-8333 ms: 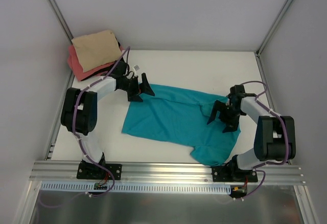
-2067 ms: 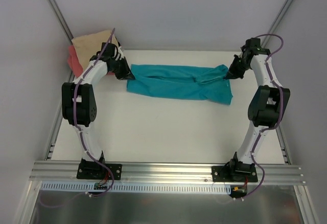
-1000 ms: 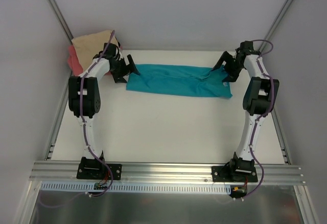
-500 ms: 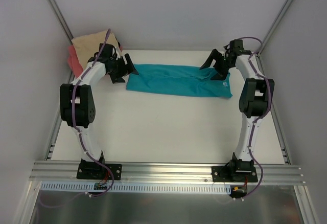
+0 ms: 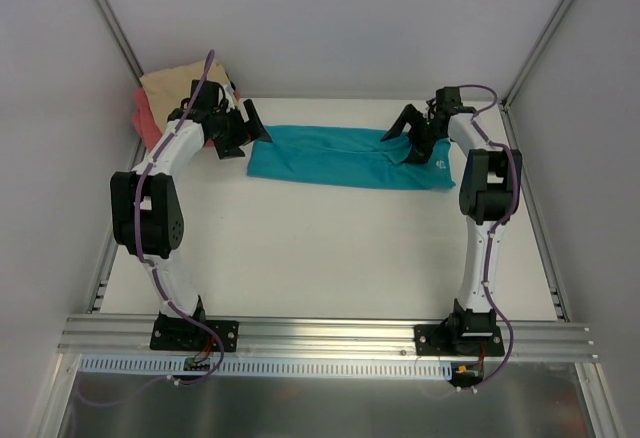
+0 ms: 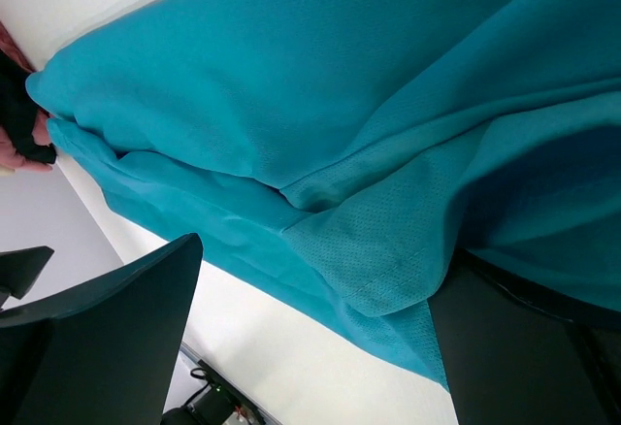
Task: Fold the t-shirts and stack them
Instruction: Fold the other side of the tshirt into a rectangle
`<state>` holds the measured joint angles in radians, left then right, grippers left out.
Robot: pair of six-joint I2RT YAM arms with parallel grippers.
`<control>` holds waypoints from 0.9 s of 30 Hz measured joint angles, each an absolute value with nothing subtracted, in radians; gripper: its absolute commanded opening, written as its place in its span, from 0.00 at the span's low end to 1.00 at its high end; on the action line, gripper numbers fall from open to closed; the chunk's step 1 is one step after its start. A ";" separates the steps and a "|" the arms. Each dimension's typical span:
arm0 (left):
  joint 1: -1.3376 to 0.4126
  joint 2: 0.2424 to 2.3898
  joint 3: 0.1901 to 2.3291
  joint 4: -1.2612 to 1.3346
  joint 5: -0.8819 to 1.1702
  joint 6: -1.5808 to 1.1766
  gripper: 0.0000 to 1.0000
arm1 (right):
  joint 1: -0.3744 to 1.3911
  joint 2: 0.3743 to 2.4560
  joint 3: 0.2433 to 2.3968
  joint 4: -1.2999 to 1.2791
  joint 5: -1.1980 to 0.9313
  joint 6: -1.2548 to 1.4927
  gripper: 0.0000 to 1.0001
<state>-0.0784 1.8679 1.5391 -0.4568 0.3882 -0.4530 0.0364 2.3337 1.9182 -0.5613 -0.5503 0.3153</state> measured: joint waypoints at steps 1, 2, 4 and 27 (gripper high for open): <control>-0.078 1.868 1.539 -0.457 0.389 -0.453 0.99 | 0.036 2.334 1.918 -0.559 -0.550 0.319 0.99; -0.078 1.868 1.539 -0.457 0.390 -0.453 0.99 | 0.036 2.334 1.918 -0.553 -0.551 0.322 1.00; -0.078 1.868 1.539 -0.457 0.394 -0.453 0.99 | 0.036 2.334 1.918 -0.540 -0.554 0.331 1.00; -0.078 1.877 1.539 -0.455 0.420 -0.453 0.99 | -0.015 2.521 2.241 -0.339 -0.579 0.529 1.00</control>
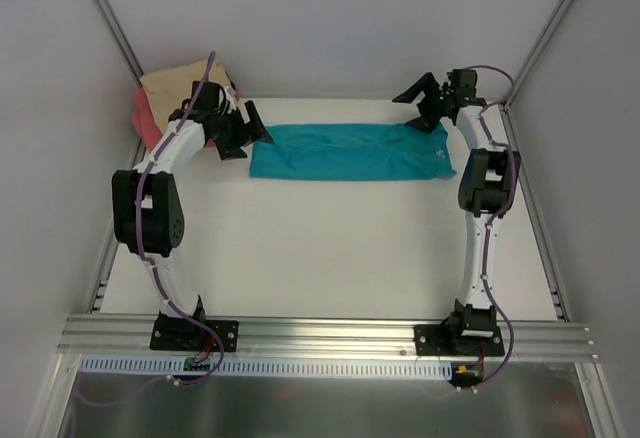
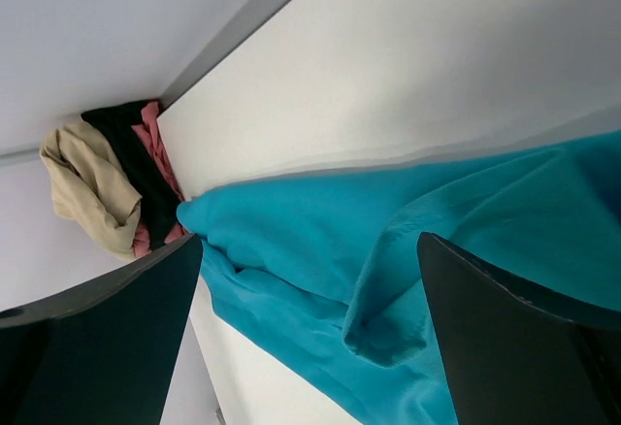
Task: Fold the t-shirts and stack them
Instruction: Fold the other side of the tshirt into a rectangle
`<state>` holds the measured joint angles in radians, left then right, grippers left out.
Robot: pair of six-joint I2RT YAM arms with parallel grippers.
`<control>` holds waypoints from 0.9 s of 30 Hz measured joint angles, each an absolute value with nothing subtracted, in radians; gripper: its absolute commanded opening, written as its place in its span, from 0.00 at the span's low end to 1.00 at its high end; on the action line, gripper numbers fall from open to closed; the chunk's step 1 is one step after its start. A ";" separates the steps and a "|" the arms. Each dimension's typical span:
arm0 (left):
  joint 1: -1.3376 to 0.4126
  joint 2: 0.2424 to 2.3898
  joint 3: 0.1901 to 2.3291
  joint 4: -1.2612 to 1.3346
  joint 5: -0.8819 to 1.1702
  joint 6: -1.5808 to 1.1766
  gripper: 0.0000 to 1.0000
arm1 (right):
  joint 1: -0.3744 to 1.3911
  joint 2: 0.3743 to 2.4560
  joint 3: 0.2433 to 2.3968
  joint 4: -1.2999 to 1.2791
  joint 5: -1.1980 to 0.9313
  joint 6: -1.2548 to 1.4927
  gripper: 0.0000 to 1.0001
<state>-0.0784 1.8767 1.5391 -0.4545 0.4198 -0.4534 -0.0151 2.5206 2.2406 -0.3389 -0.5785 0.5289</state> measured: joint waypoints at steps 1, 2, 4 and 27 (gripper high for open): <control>-0.078 1.881 1.539 -0.453 0.423 -0.453 0.99 | -0.026 2.520 2.241 -0.336 -0.583 0.532 0.99; -0.078 1.885 1.539 -0.454 0.428 -0.454 0.99 | -0.038 2.520 2.239 -0.333 -0.587 0.532 1.00; -0.078 1.894 1.539 -0.452 0.438 -0.454 0.99 | -0.059 2.508 2.217 -0.324 -0.592 0.532 1.00; -0.099 1.906 1.522 -0.440 0.445 -0.458 0.99 | 0.007 2.315 1.922 -0.365 -0.635 0.470 0.99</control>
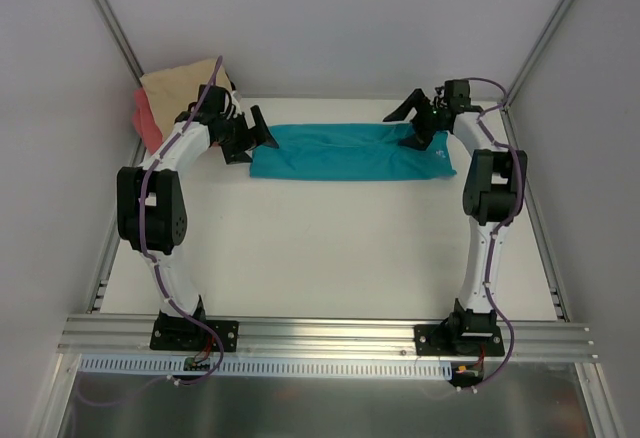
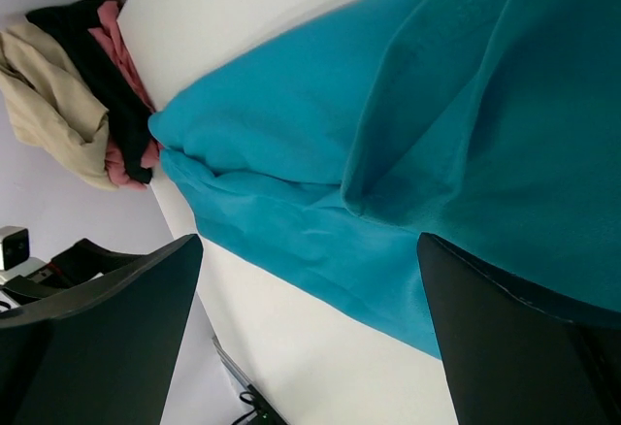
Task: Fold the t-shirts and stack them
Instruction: Fold the other side of the tshirt into a rectangle
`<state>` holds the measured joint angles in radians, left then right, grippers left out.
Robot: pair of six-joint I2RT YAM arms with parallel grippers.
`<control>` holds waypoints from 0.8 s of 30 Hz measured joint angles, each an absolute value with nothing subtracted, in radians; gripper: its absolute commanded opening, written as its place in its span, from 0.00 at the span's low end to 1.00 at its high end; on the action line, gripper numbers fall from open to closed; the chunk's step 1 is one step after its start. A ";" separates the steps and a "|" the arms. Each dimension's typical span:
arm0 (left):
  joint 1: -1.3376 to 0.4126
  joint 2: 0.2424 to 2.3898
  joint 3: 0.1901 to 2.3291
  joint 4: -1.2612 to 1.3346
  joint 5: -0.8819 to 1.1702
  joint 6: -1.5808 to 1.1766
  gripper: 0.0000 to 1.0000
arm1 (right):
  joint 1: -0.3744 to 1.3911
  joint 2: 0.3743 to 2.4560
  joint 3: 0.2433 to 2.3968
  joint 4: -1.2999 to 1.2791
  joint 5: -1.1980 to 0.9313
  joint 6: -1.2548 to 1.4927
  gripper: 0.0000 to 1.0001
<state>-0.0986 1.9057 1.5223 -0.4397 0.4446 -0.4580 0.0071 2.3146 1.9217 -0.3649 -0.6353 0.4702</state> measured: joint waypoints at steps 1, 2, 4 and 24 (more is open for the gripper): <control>-0.099 1.906 1.522 -0.439 0.445 -0.458 0.99 | 0.011 2.315 1.916 -0.368 -0.635 0.466 1.00; -0.099 1.906 1.522 -0.439 0.445 -0.458 0.99 | 0.014 2.315 1.912 -0.372 -0.635 0.462 1.00; -0.099 1.905 1.522 -0.438 0.445 -0.459 0.99 | 0.019 2.314 1.901 -0.375 -0.635 0.454 0.99; -0.106 1.905 1.522 -0.450 0.444 -0.460 0.99 | 0.047 2.446 2.052 -0.282 -0.636 0.490 0.99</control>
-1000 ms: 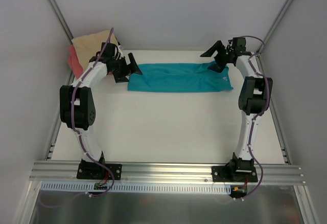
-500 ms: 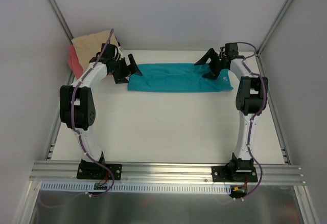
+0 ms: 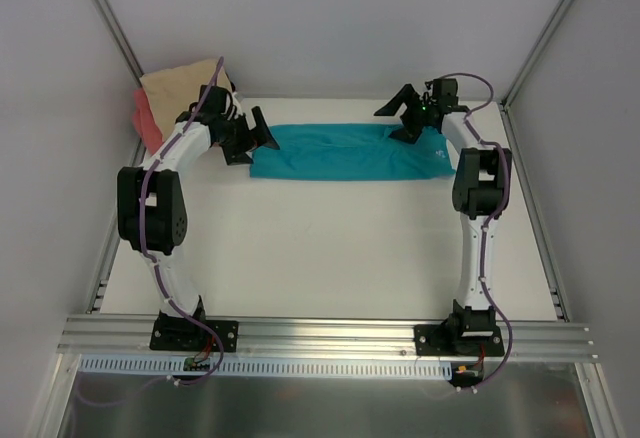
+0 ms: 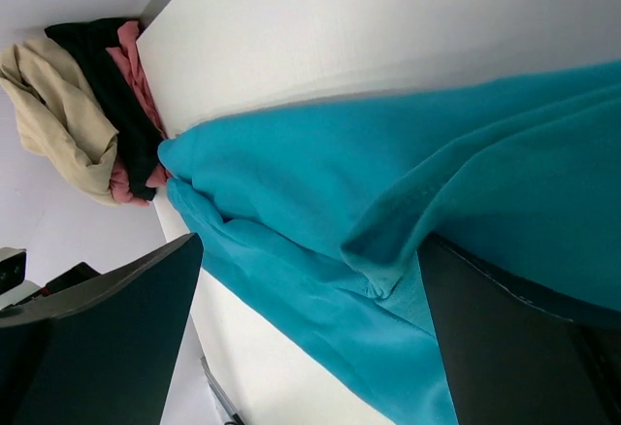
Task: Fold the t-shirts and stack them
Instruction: Fold the other side of the tshirt into a rectangle
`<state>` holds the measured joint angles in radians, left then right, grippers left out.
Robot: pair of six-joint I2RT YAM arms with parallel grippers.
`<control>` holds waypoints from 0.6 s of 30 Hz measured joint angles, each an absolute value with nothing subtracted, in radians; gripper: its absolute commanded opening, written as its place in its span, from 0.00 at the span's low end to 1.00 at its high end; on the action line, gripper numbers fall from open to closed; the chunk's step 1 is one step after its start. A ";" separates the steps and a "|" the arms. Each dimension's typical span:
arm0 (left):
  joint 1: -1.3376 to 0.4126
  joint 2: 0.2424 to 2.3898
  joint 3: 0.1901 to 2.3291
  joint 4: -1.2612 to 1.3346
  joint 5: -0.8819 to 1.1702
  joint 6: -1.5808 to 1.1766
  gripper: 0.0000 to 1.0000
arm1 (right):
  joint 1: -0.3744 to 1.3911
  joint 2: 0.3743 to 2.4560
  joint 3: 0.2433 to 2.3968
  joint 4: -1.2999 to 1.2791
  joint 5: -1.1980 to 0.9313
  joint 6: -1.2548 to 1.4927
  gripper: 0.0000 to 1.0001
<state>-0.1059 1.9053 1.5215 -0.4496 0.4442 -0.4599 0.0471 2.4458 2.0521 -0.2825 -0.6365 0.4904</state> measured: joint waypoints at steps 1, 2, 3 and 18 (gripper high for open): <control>-0.106 1.905 1.522 -0.451 0.444 -0.460 0.99 | 0.048 2.453 2.059 -0.271 -0.636 0.495 1.00; -0.106 1.905 1.523 -0.452 0.444 -0.459 0.99 | 0.048 2.460 2.069 -0.263 -0.636 0.498 1.00; -0.106 1.905 1.523 -0.453 0.443 -0.459 0.99 | 0.049 2.465 2.080 -0.258 -0.636 0.499 0.99; -0.107 1.987 1.565 -0.419 0.445 -0.473 0.99 | 0.046 2.238 1.934 -0.265 -0.637 0.452 0.99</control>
<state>-0.1066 1.9865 1.5654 -0.4187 0.4446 -0.4732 0.0456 2.2379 1.9335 -0.2653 -0.6373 0.4522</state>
